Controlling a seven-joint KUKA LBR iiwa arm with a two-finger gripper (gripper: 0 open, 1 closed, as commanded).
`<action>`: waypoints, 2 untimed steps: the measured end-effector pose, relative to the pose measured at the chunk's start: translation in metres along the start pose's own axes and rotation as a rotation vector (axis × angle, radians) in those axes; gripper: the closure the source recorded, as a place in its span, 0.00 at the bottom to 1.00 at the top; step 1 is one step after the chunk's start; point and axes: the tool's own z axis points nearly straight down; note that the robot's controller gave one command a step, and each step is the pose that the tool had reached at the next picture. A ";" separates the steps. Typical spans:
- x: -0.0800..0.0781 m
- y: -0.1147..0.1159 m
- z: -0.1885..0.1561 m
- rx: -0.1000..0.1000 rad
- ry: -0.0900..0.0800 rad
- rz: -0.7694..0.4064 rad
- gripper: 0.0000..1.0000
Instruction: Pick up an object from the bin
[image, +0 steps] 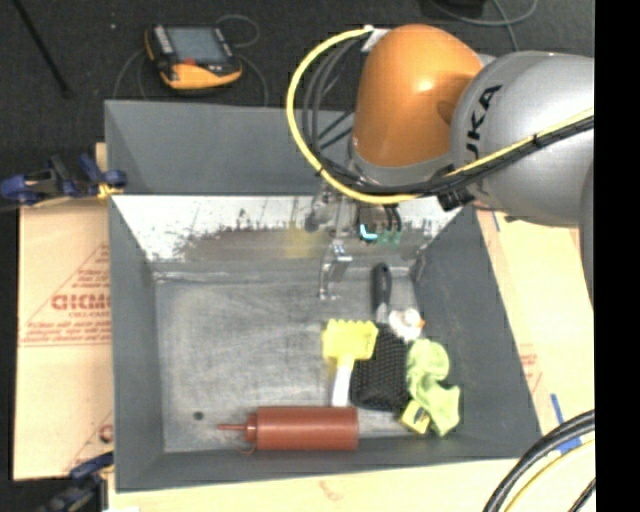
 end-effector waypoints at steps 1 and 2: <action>-0.001 0.000 -0.005 -0.001 -0.009 0.001 0.00; 0.004 -0.029 0.057 0.001 -0.012 -0.080 0.00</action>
Offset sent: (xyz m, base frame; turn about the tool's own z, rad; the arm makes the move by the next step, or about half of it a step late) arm -0.0151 -0.0827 -0.1754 -0.2315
